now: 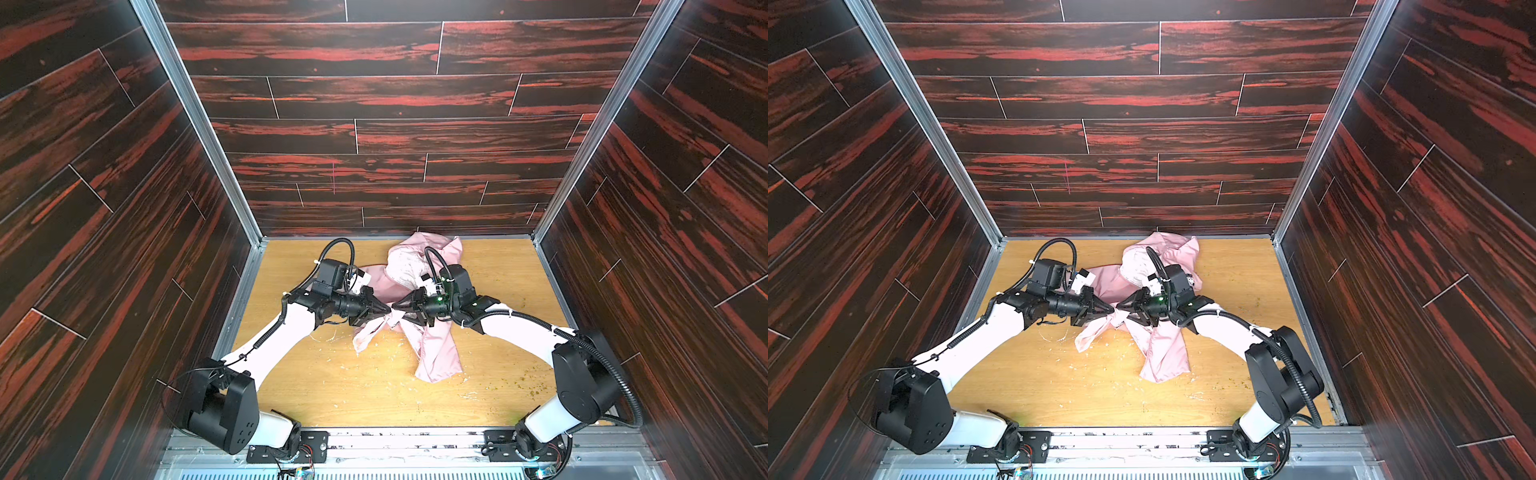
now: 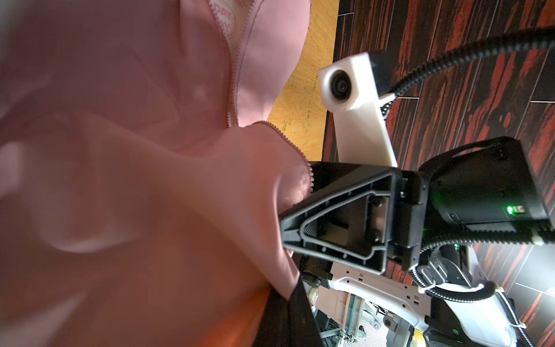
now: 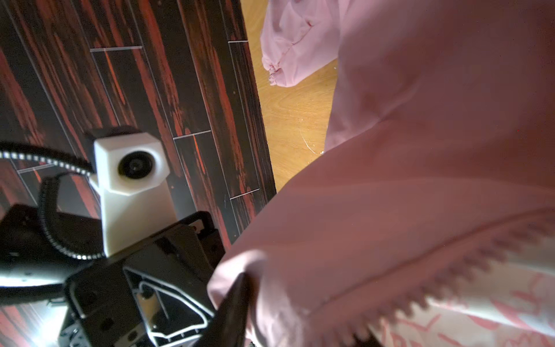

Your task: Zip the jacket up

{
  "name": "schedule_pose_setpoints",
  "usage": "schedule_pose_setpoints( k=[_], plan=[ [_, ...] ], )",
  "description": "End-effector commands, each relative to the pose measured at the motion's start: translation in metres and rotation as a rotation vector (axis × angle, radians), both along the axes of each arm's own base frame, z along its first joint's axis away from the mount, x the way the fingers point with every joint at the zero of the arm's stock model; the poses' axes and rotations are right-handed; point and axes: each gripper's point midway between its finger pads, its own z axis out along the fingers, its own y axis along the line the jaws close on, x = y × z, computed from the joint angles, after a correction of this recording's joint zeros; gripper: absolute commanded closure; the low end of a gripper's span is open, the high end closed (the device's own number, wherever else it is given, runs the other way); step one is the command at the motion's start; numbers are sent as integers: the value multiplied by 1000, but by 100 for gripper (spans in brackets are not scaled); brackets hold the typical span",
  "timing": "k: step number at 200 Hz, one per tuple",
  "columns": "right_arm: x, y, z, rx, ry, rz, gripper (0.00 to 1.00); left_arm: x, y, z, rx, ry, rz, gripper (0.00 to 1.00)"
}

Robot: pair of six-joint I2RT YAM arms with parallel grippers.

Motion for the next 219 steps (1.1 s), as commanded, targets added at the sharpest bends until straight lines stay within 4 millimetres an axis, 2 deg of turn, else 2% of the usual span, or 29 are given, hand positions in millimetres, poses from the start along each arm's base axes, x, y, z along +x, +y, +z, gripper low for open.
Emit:
schedule_pose_setpoints(
  k=[1, 11, 22, 33, 44, 56, 103, 134, 160, 189, 219],
  plan=[
    [0, 5, 23, 52, -49, -4, 74, 5, -2, 9, -29, -23, -9, 99],
    [-1, 5, 25, 56, -45, -1, 80, 7, -1, 9, -21, -24, -2, 89],
    [-2, 5, 26, 54, -37, 5, 85, 9, 3, 10, -4, -32, 11, 65],
    [-2, 5, 26, 46, -28, 11, 88, 12, 9, 9, 19, -40, 36, 48],
    [-3, 6, 28, 36, -20, 22, 90, 14, 17, 9, 43, -47, 65, 38],
    [-4, 7, 28, 26, -8, 38, 92, 16, 26, 10, 69, -61, 102, 33],
    [-3, 15, 27, -23, 66, 99, 100, 4, 45, 14, 95, -81, 211, 26],
    [3, 18, 25, -94, 109, 116, 100, -17, 56, 7, 118, -59, 259, 24],
    [6, 22, 19, -113, 147, 131, 100, -33, 64, 16, 140, -51, 297, 23],
    [8, 27, 16, -103, 167, 151, 100, -42, 49, 41, 71, -46, 313, 21],
    [11, 30, 15, -95, 174, 162, 100, -46, 18, 48, -8, 10, 301, 20]
  ],
)
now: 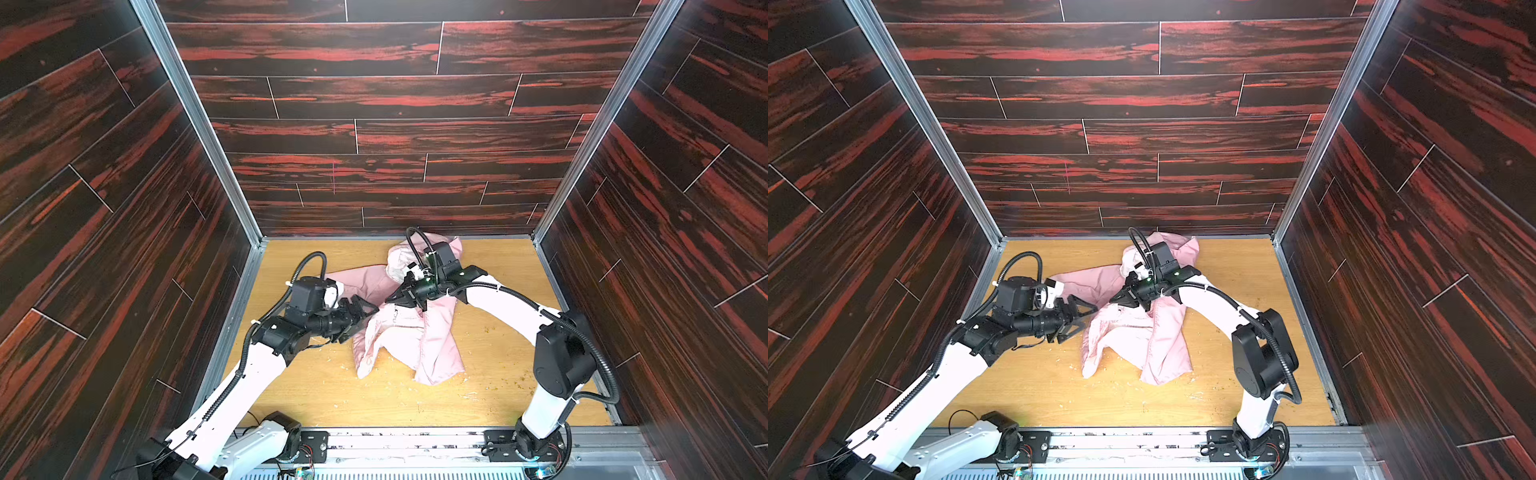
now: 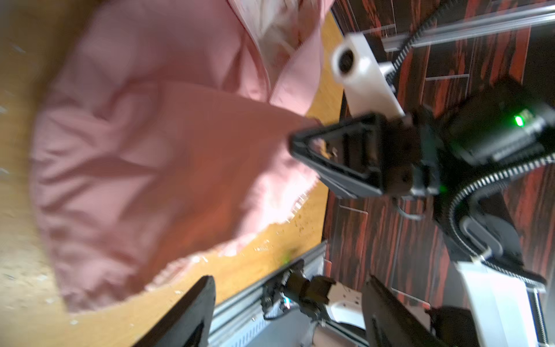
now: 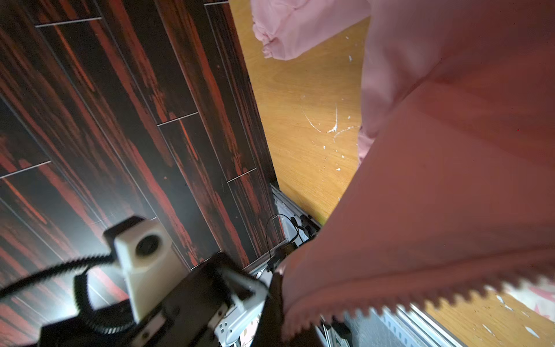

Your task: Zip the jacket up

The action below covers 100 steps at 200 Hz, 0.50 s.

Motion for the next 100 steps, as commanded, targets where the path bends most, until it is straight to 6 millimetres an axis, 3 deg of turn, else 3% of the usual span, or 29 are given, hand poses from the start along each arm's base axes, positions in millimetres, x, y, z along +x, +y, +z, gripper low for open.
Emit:
schedule_pose_setpoints(
  k=[1, 72, 100],
  plan=[
    [-2, 6, -4, 4, 32, 34, 100, 3, -18, 12, -80, 40, 46, 20],
    [-1, 5, 8, 55, 64, 27, 100, 18, -50, -13, -99, 22, 68, 20],
    [0, 4, 16, 75, 66, 23, 100, 21, -52, -25, -45, -10, 56, 20]
  ],
)
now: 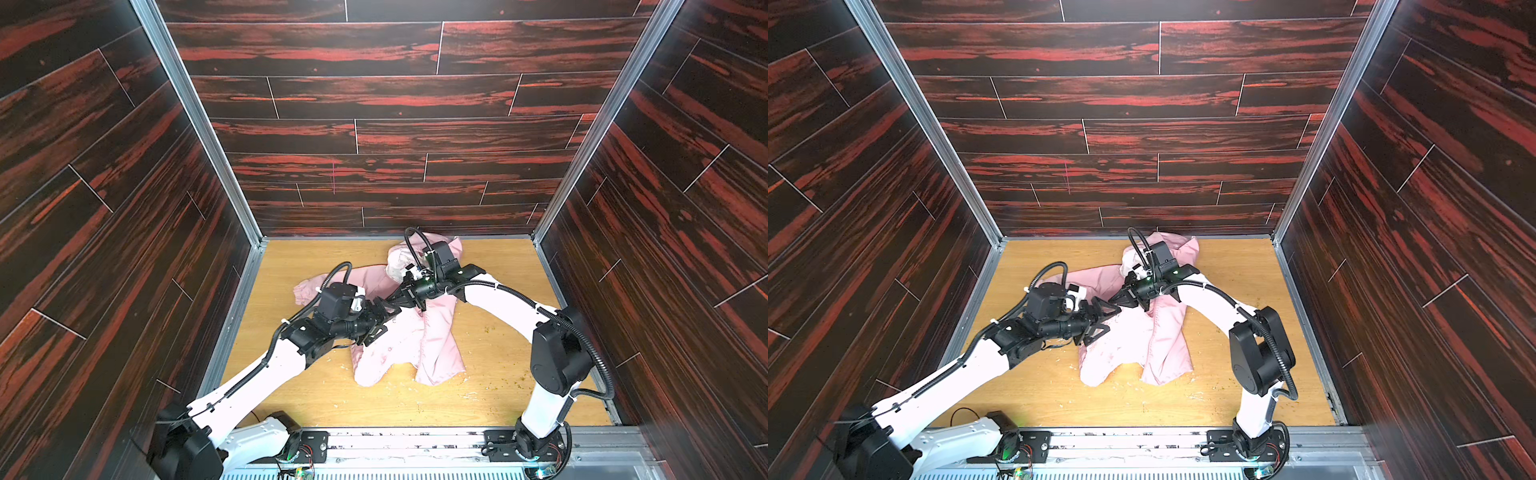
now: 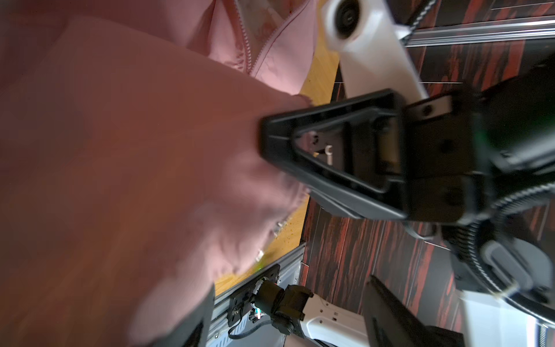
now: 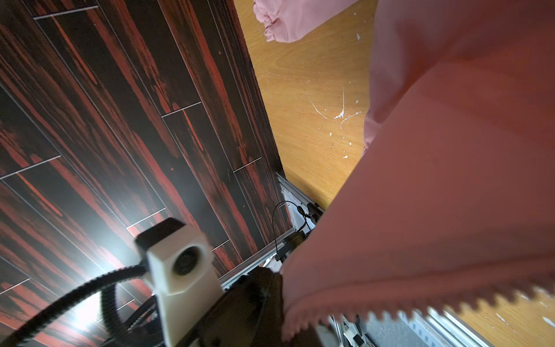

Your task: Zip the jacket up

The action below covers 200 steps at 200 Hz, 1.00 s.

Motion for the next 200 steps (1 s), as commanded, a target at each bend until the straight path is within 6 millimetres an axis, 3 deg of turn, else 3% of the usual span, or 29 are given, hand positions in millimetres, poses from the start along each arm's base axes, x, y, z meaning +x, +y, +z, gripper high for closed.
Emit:
schedule_pose_setpoints(
  k=[1, 40, 107, 151, 200],
  plan=[
    [2, 3, 10, 36, 14, 5, 100, 10, -2, 2, 19, -68, 19, 20],
    [1, 1, 13, 40, 22, 3, 100, 24, 2, -2, 130, -160, 13, 21],
    [1, -9, 14, 40, 23, -18, 100, 39, 4, 15, 82, -286, 79, 31],
    [1, -13, 15, 39, 19, -28, 100, 40, -3, 16, 55, -283, 57, 51],
    [3, -16, 16, 39, 13, -37, 100, 35, -3, 5, 86, -255, 26, 66]
  ],
)
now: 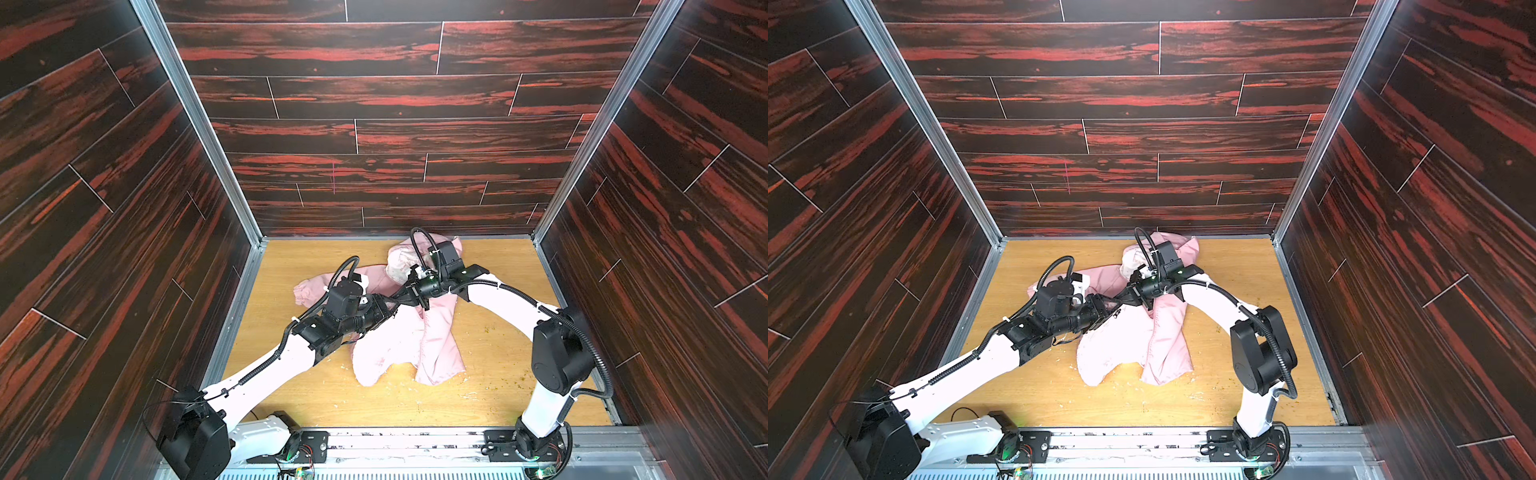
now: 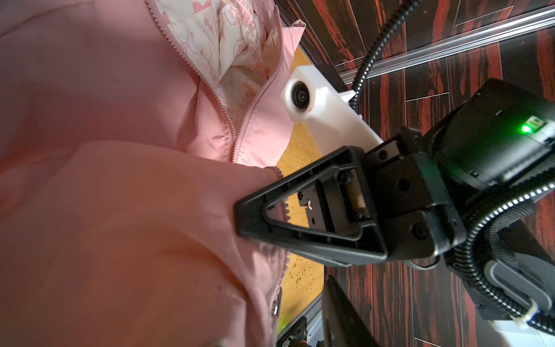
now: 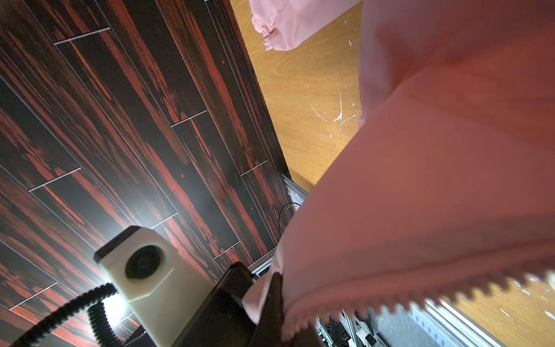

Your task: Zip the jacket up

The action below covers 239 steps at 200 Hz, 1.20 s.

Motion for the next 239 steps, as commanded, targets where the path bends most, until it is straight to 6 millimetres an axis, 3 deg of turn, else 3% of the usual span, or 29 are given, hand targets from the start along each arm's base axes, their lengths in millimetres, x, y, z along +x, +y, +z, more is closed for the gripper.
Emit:
schedule_pose_setpoints(
  k=[1, 87, 98, 116, 140, 239],
  plan=[
    [-5, -5, 20, 26, -27, -4, 100, -3, -1, -2, 5, -2, -19, 67],
    [-3, -9, 20, 24, -34, -17, 100, -6, -1, -13, 27, 32, -30, 87],
    [-3, -10, 21, 25, -36, -19, 100, -6, -1, -13, 29, 35, -32, 85],
    [-2, -11, 21, 23, -39, -22, 100, -8, 0, -14, 39, 39, -32, 71],
    [-2, -13, 19, 15, -40, -27, 100, -8, 2, -15, 45, 40, -26, 63],
    [-1, -18, 18, 12, -39, -35, 100, -1, 9, -15, 29, 37, 19, 60]
  ],
)
